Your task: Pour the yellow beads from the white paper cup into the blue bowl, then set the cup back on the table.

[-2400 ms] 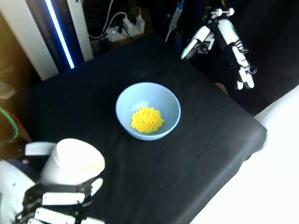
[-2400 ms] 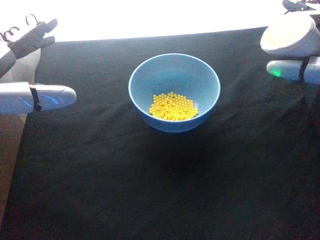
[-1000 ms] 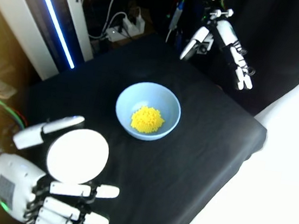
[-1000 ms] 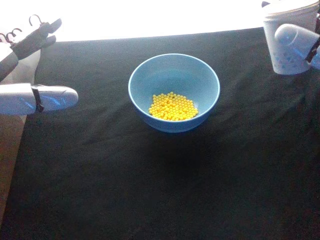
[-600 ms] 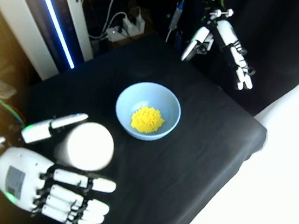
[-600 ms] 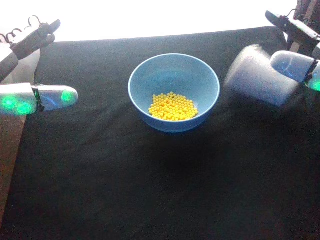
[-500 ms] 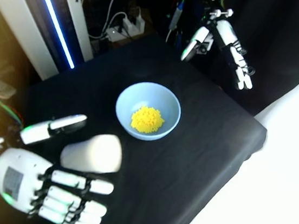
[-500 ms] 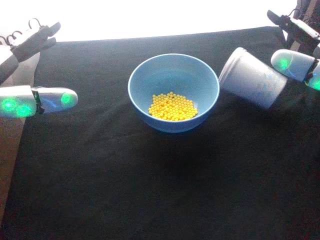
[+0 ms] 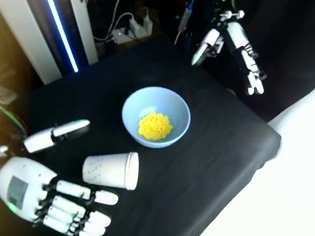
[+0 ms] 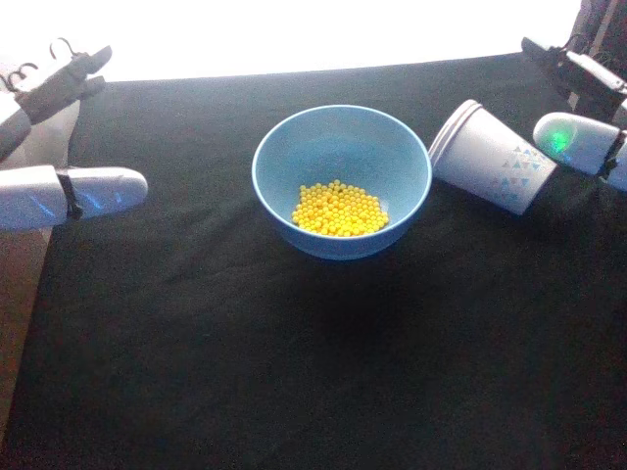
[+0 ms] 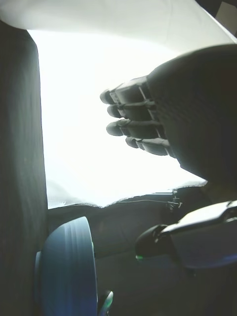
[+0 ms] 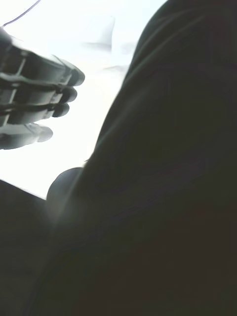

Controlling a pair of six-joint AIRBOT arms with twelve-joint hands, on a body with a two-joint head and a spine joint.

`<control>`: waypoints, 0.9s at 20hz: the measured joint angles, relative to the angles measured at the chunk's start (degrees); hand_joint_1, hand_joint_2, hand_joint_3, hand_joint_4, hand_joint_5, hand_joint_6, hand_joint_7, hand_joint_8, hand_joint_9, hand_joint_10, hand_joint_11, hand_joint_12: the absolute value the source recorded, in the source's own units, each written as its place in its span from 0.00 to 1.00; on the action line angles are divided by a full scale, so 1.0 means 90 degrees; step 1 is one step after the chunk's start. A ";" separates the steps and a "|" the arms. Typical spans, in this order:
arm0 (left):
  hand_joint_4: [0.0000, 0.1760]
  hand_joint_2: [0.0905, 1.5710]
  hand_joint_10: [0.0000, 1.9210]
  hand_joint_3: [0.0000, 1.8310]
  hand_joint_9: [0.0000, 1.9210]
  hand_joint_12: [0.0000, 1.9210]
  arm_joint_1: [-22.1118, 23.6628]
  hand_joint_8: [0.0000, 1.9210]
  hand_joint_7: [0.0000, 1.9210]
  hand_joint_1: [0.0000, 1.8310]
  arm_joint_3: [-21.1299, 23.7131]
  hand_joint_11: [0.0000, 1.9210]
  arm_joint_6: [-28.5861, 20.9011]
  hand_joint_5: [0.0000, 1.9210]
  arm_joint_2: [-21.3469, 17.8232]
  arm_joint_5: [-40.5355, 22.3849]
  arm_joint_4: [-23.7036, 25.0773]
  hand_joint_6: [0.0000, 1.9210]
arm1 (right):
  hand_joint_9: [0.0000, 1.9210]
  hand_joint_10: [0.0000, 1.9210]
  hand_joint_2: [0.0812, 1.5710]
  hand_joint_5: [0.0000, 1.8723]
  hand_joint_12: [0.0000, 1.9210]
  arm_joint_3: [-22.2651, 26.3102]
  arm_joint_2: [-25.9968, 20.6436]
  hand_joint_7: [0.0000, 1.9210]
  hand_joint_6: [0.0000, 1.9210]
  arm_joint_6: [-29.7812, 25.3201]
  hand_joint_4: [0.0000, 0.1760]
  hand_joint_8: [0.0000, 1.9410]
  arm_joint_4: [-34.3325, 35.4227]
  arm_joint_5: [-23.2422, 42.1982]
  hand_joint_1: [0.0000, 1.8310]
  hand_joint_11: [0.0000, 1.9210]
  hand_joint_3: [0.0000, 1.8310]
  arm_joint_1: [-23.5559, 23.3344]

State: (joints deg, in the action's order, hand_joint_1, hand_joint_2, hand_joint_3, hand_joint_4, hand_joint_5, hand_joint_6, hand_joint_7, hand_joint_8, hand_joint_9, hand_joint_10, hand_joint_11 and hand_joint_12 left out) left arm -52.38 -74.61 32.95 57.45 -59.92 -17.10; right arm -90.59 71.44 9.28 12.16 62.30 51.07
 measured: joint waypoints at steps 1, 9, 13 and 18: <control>0.68 0.48 0.00 0.00 0.01 0.00 -0.0034 0.00 0.10 0.27 0.0058 0.00 0.0002 0.00 -0.0051 -0.0087 -0.0024 0.00 | 0.00 0.00 0.52 0.00 0.00 0.0097 -0.0136 0.00 0.00 0.0000 1.00 0.00 -0.0034 0.0049 0.00 0.00 0.00 0.0000; 0.86 0.51 0.00 0.01 0.00 0.00 -0.0673 0.00 0.07 0.24 0.0729 0.00 -0.0007 0.00 -0.0559 -0.1627 -0.0401 0.00 | 0.00 0.00 0.47 0.00 0.01 0.1076 -0.1132 0.01 0.00 0.0325 1.00 0.00 0.0053 0.0775 0.09 0.02 0.00 0.0151; 0.54 0.59 0.01 0.01 0.05 0.00 -0.0872 0.00 0.09 0.14 0.1100 0.00 0.0090 0.00 -0.0772 -0.2669 -0.0393 0.00 | 0.00 0.00 0.40 0.00 0.00 0.1622 -0.1569 0.00 0.00 0.0549 1.00 0.00 0.0474 0.1673 0.23 0.00 0.00 0.0699; 0.99 0.64 0.00 0.01 0.00 0.00 -0.0872 0.00 0.05 0.18 0.1375 0.00 0.0250 0.00 -0.0899 -0.3332 -0.0090 0.00 | 0.00 0.00 0.41 0.00 0.02 0.2118 -0.1962 0.01 0.00 0.0665 0.97 0.00 0.0916 0.2611 0.21 0.03 0.00 0.1229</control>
State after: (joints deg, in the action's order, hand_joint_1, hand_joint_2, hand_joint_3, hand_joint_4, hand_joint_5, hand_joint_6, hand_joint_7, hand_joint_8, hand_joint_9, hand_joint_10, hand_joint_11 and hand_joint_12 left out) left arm -60.23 -62.24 35.20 49.36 -89.91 -17.91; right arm -71.53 53.78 15.27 20.40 85.80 62.13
